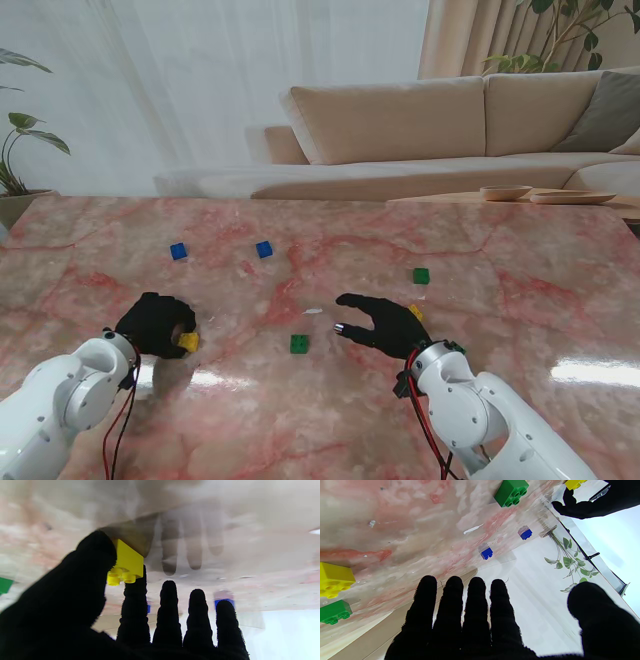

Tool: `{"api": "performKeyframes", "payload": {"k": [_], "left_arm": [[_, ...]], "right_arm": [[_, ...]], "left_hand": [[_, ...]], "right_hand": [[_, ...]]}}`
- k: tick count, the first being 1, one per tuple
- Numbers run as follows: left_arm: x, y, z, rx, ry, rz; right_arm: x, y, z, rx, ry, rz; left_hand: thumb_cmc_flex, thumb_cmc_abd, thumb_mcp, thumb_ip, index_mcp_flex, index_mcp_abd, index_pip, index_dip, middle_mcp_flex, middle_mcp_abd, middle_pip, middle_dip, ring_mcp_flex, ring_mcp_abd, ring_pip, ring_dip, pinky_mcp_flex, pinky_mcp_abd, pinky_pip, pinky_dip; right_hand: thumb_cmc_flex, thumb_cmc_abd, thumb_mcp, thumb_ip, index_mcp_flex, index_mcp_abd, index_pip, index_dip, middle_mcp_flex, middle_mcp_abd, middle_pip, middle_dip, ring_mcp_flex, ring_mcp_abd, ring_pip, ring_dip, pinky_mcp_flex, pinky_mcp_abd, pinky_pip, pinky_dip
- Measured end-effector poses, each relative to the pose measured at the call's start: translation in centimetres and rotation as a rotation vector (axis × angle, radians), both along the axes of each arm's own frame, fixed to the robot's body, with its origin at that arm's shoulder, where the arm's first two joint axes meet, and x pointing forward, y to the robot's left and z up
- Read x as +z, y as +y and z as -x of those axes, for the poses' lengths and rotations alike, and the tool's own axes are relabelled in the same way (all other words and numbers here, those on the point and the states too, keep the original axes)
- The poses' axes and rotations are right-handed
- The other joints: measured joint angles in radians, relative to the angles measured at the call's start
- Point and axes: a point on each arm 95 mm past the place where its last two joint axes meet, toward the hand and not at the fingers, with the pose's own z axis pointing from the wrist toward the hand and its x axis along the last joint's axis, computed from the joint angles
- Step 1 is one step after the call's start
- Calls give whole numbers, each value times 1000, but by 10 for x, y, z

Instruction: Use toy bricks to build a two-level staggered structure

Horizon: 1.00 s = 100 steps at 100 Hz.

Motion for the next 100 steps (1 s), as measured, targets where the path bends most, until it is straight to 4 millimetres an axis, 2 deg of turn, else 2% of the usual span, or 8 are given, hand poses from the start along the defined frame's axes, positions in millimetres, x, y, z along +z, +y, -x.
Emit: {"api": "performKeyframes", "payload": {"k": [42,75,100], "left_arm": [[-10,-73,4,-106,-21,105],[-17,-108,2,-125,-29,163],[-20,-125,1,-147,-38,177]], "right_arm": [[0,-3,1,-15,-4,-7],[1,-6,3,-25,-3,-9],[1,-8,5,-33,0,-9]], "left_hand": [[-1,0,0,0,1,0,0,0,27,7,-10,0,0,2,0,0,0,10,2,-2],[-1,-25,1,0,24,1,-10,12,27,10,-20,0,0,3,-1,0,0,12,2,-12],[-1,-31,2,0,25,1,-10,38,27,11,-20,0,0,5,-1,0,0,12,2,-14]], "right_hand": [[0,0,0,0,0,0,0,0,0,0,0,0,0,0,0,0,0,0,0,0],[0,0,0,0,0,0,0,0,0,0,0,0,0,0,0,0,0,0,0,0],[0,0,0,0,0,0,0,0,0,0,0,0,0,0,0,0,0,0,0,0]]}}
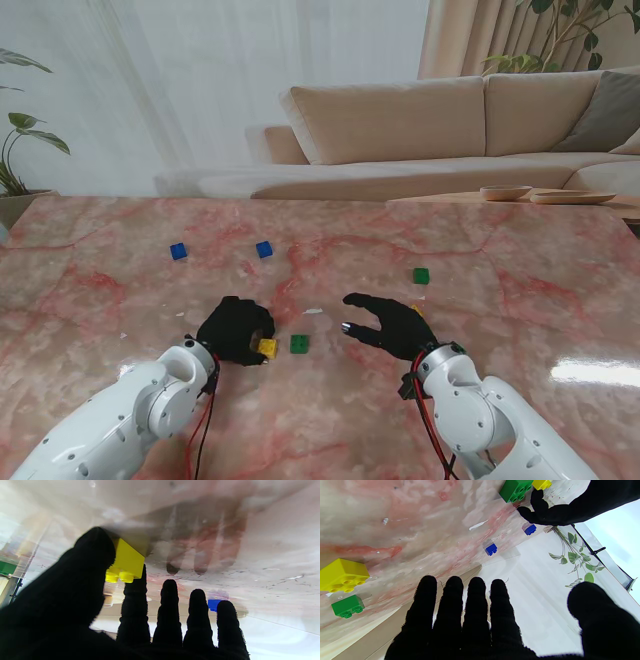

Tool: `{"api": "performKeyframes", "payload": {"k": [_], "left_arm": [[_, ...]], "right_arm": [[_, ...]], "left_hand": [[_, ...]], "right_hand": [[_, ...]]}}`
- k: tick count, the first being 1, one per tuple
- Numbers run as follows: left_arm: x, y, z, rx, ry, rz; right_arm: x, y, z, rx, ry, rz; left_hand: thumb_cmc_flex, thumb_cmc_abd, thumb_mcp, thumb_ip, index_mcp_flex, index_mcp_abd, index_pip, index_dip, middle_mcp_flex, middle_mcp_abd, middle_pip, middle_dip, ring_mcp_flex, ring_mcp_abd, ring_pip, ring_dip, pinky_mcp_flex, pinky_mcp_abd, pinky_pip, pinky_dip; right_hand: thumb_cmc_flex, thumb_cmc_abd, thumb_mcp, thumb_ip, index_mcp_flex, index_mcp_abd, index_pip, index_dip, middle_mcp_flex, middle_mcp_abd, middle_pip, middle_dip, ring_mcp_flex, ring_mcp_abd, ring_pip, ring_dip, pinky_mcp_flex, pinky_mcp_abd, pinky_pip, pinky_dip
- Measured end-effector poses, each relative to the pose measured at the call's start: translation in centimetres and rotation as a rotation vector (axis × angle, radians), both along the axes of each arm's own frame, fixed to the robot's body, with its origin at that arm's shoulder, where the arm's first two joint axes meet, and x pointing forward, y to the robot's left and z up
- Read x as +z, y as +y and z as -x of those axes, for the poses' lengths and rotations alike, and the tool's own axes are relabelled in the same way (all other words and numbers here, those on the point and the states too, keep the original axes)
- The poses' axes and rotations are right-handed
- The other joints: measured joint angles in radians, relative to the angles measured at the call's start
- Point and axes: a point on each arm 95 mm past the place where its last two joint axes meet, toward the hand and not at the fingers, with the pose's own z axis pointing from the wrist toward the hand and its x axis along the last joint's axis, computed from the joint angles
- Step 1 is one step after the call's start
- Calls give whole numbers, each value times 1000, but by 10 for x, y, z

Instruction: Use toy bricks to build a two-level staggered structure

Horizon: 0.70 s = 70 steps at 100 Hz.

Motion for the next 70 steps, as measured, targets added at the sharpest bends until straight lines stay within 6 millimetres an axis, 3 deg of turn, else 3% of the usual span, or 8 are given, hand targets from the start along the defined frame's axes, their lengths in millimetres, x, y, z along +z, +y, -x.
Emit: {"api": "performKeyframes", "payload": {"k": [70], "left_arm": [[-2,-24,-10,-27,-20,3]], "right_arm": [[6,-4,7,-16,-3,3]], "left_hand": [[-14,0,1,0,0,3,-1,36,0,2,0,0,0,6,0,2,0,1,0,-9]], "right_hand": [[0,0,0,0,0,0,0,0,0,0,0,0,0,0,0,0,0,0,0,0]]}}
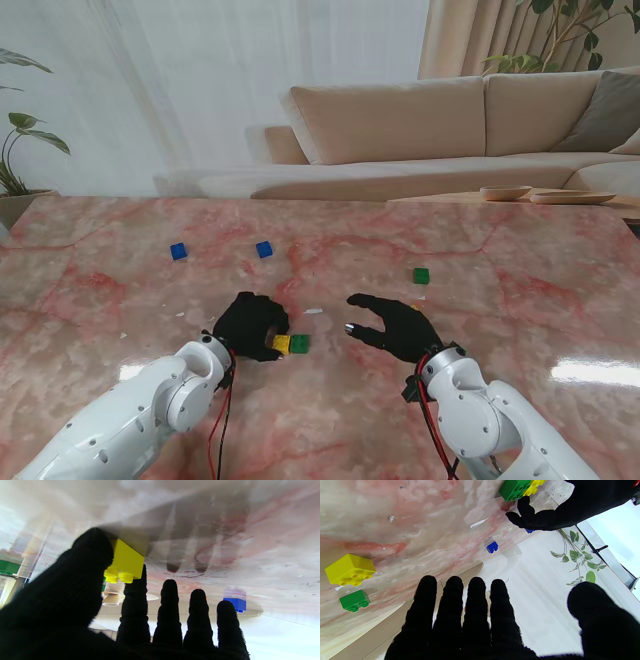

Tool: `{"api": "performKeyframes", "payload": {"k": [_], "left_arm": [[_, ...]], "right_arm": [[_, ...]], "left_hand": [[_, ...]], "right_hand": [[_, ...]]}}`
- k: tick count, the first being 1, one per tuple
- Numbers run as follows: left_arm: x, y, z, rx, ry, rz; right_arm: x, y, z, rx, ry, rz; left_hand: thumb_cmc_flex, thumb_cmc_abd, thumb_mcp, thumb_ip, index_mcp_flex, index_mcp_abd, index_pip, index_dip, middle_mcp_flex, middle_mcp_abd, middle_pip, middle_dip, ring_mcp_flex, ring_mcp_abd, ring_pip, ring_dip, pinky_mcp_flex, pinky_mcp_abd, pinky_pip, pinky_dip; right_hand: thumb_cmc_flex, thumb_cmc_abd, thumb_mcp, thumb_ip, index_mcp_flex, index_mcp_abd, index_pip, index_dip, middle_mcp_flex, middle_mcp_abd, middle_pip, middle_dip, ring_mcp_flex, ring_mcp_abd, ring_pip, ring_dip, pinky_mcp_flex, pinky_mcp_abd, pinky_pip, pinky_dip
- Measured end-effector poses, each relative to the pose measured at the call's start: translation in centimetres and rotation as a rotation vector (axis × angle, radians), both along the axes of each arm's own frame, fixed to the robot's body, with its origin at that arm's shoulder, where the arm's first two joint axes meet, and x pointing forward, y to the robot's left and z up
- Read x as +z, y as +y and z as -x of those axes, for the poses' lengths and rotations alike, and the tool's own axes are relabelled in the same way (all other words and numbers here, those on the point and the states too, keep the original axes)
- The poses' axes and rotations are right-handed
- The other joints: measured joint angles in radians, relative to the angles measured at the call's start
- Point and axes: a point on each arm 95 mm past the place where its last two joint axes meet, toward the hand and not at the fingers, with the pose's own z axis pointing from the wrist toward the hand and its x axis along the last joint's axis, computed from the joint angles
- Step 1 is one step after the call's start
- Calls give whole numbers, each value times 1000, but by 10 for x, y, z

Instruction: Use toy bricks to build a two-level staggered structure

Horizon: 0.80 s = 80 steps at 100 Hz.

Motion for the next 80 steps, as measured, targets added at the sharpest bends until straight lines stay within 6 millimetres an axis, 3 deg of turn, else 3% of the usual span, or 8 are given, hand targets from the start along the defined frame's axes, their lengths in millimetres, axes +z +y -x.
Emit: {"api": "performKeyframes", "payload": {"k": [34,44,80], "left_arm": [[-1,-2,-1,0,8,-15],[-1,-2,-1,-3,9,-20],[-2,-2,0,-8,12,-16]], "right_arm": [[1,0,1,-1,1,7],[1,0,1,-1,1,7],[0,0,2,-1,1,8]], "left_hand": [[-53,18,56,2,-28,15,-11,53,-5,2,-3,0,0,1,-2,0,0,3,0,0],[-64,26,89,28,-71,15,-37,57,-5,3,-4,0,0,2,-12,0,0,4,0,0],[-64,38,102,41,-123,15,-76,56,-17,3,-27,0,-1,2,-12,0,0,4,-1,0]], "right_hand": [[0,0,0,0,0,0,0,0,0,0,0,0,0,0,0,0,0,0,0,0],[0,0,0,0,0,0,0,0,0,0,0,0,0,0,0,0,0,0,0,0],[0,0,0,0,0,0,0,0,0,0,0,0,0,0,0,0,0,0,0,0]]}}
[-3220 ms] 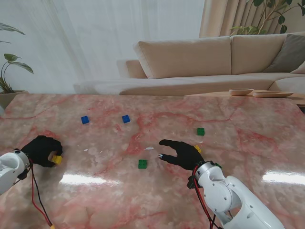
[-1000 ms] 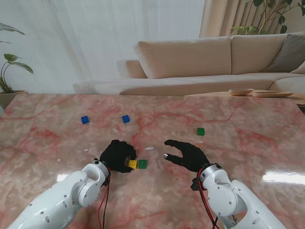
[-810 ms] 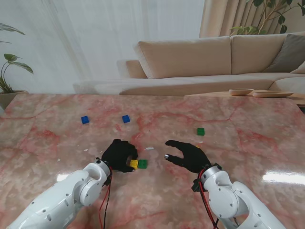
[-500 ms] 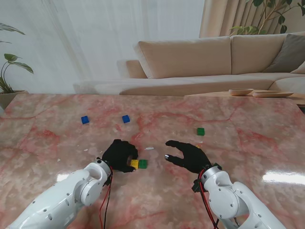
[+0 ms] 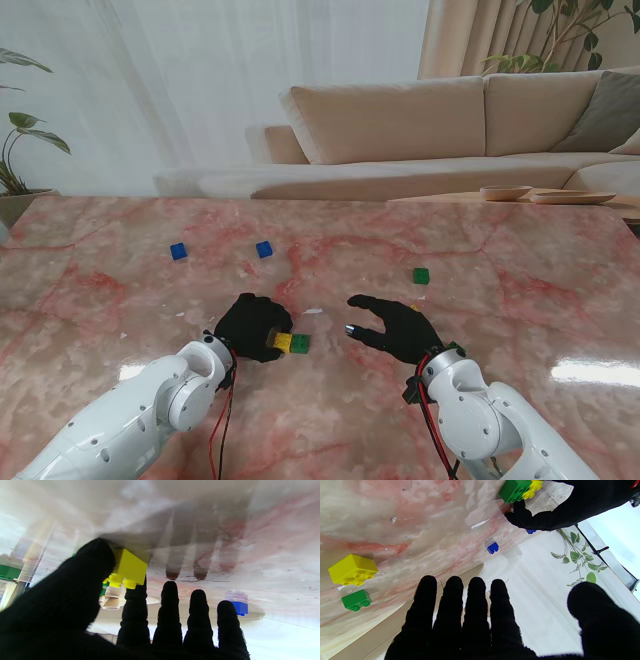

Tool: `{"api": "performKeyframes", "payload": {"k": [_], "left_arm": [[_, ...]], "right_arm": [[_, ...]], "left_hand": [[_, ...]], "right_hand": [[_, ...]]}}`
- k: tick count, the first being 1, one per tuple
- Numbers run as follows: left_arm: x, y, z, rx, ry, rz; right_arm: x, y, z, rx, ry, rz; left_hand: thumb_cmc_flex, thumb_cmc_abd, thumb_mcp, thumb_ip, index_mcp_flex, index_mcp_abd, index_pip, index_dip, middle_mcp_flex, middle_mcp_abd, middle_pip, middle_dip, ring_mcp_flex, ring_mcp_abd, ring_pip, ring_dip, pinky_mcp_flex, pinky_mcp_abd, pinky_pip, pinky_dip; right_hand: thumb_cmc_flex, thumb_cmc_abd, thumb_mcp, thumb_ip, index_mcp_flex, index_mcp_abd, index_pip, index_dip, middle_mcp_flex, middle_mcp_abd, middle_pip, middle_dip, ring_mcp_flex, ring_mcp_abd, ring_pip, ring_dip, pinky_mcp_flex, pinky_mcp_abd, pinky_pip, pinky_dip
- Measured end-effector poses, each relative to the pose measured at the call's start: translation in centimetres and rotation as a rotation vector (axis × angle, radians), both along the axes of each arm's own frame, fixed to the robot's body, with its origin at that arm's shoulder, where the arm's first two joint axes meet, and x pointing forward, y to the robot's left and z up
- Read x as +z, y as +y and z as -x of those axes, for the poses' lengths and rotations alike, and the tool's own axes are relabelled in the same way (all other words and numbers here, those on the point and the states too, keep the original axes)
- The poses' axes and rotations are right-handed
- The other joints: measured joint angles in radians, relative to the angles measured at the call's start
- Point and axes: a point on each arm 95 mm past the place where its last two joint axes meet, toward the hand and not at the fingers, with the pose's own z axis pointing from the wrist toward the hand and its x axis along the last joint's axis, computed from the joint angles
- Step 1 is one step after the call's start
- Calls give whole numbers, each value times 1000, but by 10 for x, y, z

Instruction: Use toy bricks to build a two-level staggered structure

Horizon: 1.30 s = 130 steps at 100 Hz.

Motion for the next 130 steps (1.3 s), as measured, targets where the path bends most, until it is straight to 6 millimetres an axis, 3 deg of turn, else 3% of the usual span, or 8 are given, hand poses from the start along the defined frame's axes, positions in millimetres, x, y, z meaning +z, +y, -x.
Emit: {"api": "performKeyframes", "payload": {"k": [21,46,63,72,82,106,123,130], "left_arm": [[-1,3,1,-2,16,29],[9,14,9,93,47,266],[30,19,22,128,38,424],[42,23,27,139,53,498],[49,31,29,138,58,504],[52,46,33,168,47,499],[52,53,33,185,49,510],[51,56,33,187,47,511]], "right_arm": [[-1,0,1,2,2,0],[0,1,-1,7,2,6],[7,-3,-4,10,-1,44],[15,-9,-7,16,-7,89],[24,-18,-12,25,1,138],[42,-45,-31,14,4,250],[41,-65,-50,39,-43,437],[39,-73,-55,43,-31,471]], "left_hand": [[-81,-15,-72,8,-80,72,-113,-55,-60,1,2,0,-14,0,-14,0,-1,0,-99,-2],[-104,-3,-234,17,-102,181,-502,-442,-136,14,-49,-44,-61,0,-81,-25,-1,-16,-289,-4],[-67,205,-652,93,-64,190,-573,-503,-162,15,-87,-128,-81,-2,-140,-128,2,-57,-311,-74],[-58,298,-753,110,-27,196,-610,-518,-162,15,-111,-158,-81,-2,-148,-148,14,-77,-311,-115],[-59,350,-771,162,-18,199,-634,-536,-162,15,-122,-180,-81,-12,-158,-155,17,-80,-301,-135],[-59,350,-771,172,-5,200,-644,-537,-172,16,-125,-183,-81,-12,-159,-158,17,-80,-290,-156],[-58,350,-771,172,-5,200,-644,-537,-172,20,-125,-185,-81,-12,-159,-164,17,-81,-290,-174],[-58,350,-771,172,-5,200,-644,-537,-172,21,-125,-185,-81,-13,-160,-165,17,-83,-290,-182]], "right_hand": [[0,0,0,0,0,0,0,0,0,0,0,0,0,0,0,0,0,0,0,0],[0,0,0,0,0,0,0,0,0,0,0,0,0,0,0,0,0,0,0,0],[0,0,0,0,0,0,0,0,0,0,0,0,0,0,0,0,0,0,0,0],[0,0,0,0,0,0,0,0,0,0,0,0,0,0,0,0,0,0,0,0],[0,0,0,0,0,0,0,0,0,0,0,0,0,0,0,0,0,0,0,0],[66,-112,47,0,0,-2,10,0,9,-6,34,40,0,0,34,28,-22,14,1,25],[175,-197,28,-1,-1,-1,11,0,-48,-12,148,190,-1,-1,106,134,-85,25,3,78],[241,-249,2,-21,-38,0,12,40,-182,-25,276,346,-115,-14,242,230,-166,24,6,145]]}}
